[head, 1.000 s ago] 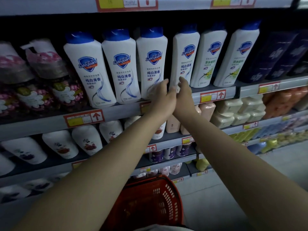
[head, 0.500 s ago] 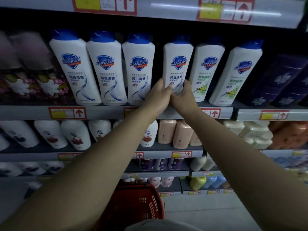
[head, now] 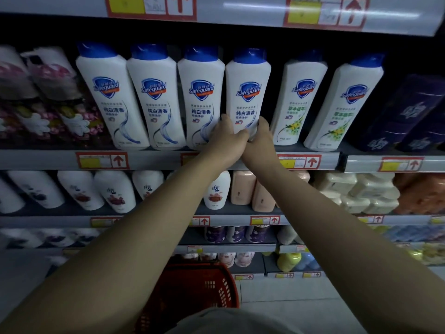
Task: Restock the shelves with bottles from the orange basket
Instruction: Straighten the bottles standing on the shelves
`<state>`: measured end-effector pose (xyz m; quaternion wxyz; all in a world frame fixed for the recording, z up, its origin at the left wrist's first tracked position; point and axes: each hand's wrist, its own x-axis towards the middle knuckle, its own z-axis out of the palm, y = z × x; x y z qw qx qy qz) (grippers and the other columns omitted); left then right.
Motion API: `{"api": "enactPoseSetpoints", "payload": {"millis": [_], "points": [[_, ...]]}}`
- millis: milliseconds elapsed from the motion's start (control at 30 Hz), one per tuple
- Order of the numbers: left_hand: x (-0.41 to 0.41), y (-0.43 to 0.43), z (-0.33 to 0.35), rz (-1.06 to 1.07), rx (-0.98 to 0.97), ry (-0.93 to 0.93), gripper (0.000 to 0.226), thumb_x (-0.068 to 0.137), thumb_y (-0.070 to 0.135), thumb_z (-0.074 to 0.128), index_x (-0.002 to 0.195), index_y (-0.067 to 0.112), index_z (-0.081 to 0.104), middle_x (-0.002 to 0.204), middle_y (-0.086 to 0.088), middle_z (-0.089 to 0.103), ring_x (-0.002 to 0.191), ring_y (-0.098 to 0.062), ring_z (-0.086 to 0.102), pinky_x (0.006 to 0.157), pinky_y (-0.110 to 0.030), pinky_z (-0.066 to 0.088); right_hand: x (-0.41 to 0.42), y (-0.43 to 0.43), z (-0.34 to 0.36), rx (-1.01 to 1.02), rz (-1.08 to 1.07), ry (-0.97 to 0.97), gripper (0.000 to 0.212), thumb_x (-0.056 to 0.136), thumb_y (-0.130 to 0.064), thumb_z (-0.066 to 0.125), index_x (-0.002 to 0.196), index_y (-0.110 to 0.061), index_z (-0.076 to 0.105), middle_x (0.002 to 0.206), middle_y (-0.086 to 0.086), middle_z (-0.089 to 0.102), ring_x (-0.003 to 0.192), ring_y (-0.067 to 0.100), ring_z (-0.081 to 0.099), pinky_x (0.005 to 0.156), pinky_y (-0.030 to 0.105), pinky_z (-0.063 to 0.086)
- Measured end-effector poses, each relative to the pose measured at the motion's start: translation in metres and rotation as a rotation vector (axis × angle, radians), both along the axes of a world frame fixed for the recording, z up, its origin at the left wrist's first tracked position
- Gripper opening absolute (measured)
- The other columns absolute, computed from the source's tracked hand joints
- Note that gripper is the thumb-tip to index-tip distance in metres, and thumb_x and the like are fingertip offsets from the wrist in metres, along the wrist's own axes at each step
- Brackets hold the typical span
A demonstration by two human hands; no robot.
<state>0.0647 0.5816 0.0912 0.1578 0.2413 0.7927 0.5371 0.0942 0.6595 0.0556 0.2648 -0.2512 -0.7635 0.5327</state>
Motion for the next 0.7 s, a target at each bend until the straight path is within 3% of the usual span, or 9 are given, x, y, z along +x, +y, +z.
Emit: {"api": "enactPoseSetpoints", "payload": {"millis": [133,200,300,333,400,500,567,700], "points": [[0.009,0.005,0.001,0.042,-0.062,0.06,0.057,0.095,0.023,0.045,0.144,0.005,0.024,0.15,-0.011,0.031,0.14,-0.027,0.029,0.114,-0.044,0.027,-0.003,-0.005,0.005,-0.018,-0.033,-0.045,0.031,0.091,-0.021,0.053,0.12,-0.012,0.047,0.124,0.015,0.052,0.107,0.027,0.055,0.091,0.039,0.049],[0.02,0.011,-0.001,0.11,-0.061,0.082,0.061,0.096,0.023,0.046,0.148,0.005,0.019,0.155,-0.01,0.021,0.142,-0.024,0.021,0.115,-0.031,0.02,-0.002,-0.01,0.008,0.06,-0.033,-0.072,0.044,0.089,-0.024,0.056,0.126,-0.006,0.042,0.126,0.016,0.05,0.112,0.028,0.049,0.09,0.035,0.044],[0.032,0.023,-0.003,0.37,0.134,0.104,0.059,0.087,0.023,0.061,0.138,0.0,0.04,0.138,-0.015,0.036,0.129,-0.025,0.037,0.096,-0.019,0.025,0.004,-0.023,0.016,0.052,-0.05,-0.076,0.082,0.065,-0.051,0.049,0.129,-0.001,0.039,0.128,0.02,0.049,0.118,0.032,0.048,0.095,0.041,0.045],[0.034,0.026,-0.004,0.443,0.214,0.081,0.056,0.082,0.022,0.067,0.129,-0.001,0.049,0.129,-0.016,0.042,0.121,-0.026,0.044,0.091,-0.018,0.025,0.005,-0.024,0.017,0.042,-0.047,-0.08,0.079,0.069,-0.049,0.053,0.13,-0.001,0.039,0.128,0.019,0.049,0.119,0.032,0.048,0.095,0.039,0.045],[0.035,0.025,-0.005,0.501,0.263,0.085,0.049,0.079,0.024,0.069,0.123,0.004,0.057,0.122,-0.014,0.046,0.113,-0.025,0.049,0.088,-0.019,0.027,0.006,-0.023,0.017,0.066,-0.041,-0.129,0.056,0.089,-0.027,0.056,0.134,0.0,0.036,0.135,0.02,0.045,0.127,0.033,0.043,0.099,0.033,0.038],[0.024,0.015,-0.006,0.115,0.071,0.135,0.047,0.093,0.022,0.052,0.138,0.014,0.046,0.137,-0.01,0.043,0.126,-0.02,0.044,0.107,-0.029,0.033,0.013,-0.012,0.012,0.104,-0.077,-0.168,0.061,0.098,-0.022,0.048,0.148,-0.002,0.018,0.153,0.017,0.023,0.141,0.031,0.023,0.114,0.031,0.018],[0.017,0.007,-0.003,-0.131,0.02,0.09,0.05,0.096,0.023,0.046,0.144,0.015,0.037,0.147,-0.009,0.039,0.135,-0.022,0.038,0.113,-0.039,0.031,0.02,-0.007,0.01,0.021,-0.107,-0.106,0.062,0.099,-0.017,0.045,0.15,-0.006,0.012,0.152,0.017,0.019,0.139,0.029,0.025,0.113,0.031,0.024],[0.031,0.018,0.005,-0.202,0.028,0.028,0.058,0.097,0.03,0.045,0.15,0.015,0.025,0.156,-0.007,0.028,0.143,-0.02,0.026,0.117,-0.037,0.022,0.038,0.008,0.016,-0.025,-0.203,-0.001,0.061,0.098,-0.015,0.044,0.151,-0.012,0.014,0.154,0.013,0.01,0.136,0.026,0.031,0.11,0.031,0.028]]}}
